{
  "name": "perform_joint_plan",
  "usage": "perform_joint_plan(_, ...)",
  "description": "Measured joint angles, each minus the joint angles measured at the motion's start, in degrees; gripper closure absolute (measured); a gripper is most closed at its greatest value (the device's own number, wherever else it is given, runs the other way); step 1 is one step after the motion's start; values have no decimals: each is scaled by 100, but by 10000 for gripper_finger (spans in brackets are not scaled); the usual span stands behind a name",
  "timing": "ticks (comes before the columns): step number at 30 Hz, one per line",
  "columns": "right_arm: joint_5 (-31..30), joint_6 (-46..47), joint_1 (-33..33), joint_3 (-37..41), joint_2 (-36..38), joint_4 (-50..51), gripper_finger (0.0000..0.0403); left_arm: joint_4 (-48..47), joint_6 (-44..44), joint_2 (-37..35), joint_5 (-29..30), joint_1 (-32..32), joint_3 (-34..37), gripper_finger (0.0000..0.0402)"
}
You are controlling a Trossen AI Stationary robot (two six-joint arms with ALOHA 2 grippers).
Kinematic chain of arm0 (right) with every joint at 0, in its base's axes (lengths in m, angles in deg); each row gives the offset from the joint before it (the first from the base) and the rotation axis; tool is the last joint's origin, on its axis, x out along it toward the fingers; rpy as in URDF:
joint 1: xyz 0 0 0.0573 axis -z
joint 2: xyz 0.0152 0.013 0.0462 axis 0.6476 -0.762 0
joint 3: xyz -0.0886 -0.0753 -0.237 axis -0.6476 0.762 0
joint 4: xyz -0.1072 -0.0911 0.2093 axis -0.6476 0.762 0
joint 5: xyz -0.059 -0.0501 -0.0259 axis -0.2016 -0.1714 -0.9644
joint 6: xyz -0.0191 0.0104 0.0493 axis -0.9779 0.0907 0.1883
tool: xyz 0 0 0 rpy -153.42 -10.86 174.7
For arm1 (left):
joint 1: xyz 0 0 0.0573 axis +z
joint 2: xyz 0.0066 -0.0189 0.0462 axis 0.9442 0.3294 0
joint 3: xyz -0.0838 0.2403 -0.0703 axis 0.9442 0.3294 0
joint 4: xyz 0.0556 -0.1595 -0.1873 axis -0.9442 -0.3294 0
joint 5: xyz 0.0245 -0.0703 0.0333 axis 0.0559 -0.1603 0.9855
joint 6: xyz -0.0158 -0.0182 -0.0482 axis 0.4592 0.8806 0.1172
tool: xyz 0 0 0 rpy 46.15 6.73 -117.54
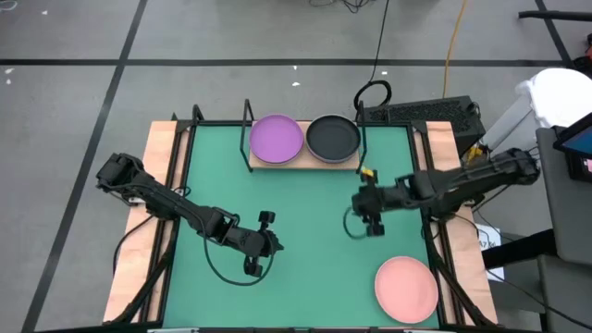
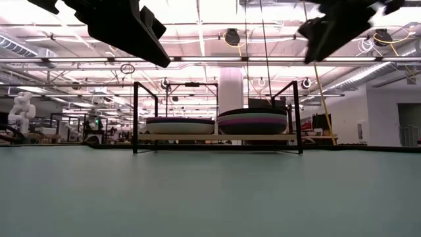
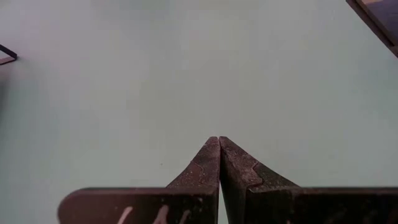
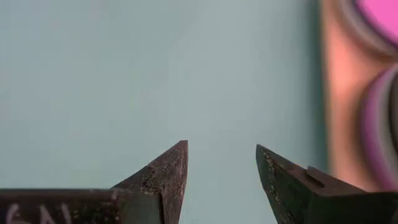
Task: Place and stack plates onto a shelf
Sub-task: Stack the light orange on top of the purple plate on the shelf
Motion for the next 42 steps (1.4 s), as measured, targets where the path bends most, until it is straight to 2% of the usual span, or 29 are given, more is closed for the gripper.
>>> perform_joint_plan(9,175,1860,-1567,0,-69,395,231,-3,0,2,1,0,0,398)
perform_joint_plan(15,217,2939,-2434,0,-316,746,250,-5,122,2,0,-4,0,398)
perform_joint_plan(25,1504,4850,-3275,0,-1079,725,266,88,149,2,0,-2,0,398)
perform_joint_plan(29,1733,5453,-3591,0,-1330,437,267,150,151,2,0,-2,0,398)
perform_joint_plan(33,1736,5543,-3825,0,-1513,355,267,153,149,2,0,-2,0,398)
perform_joint_plan(39,650,5161,-3890,66,-1640,1277,267,168,149,2,2,0,0,398)
perform_joint_plan(42,593,4906,-3875,383,-1583,1145,263,185,219,2,0,0,0,398)
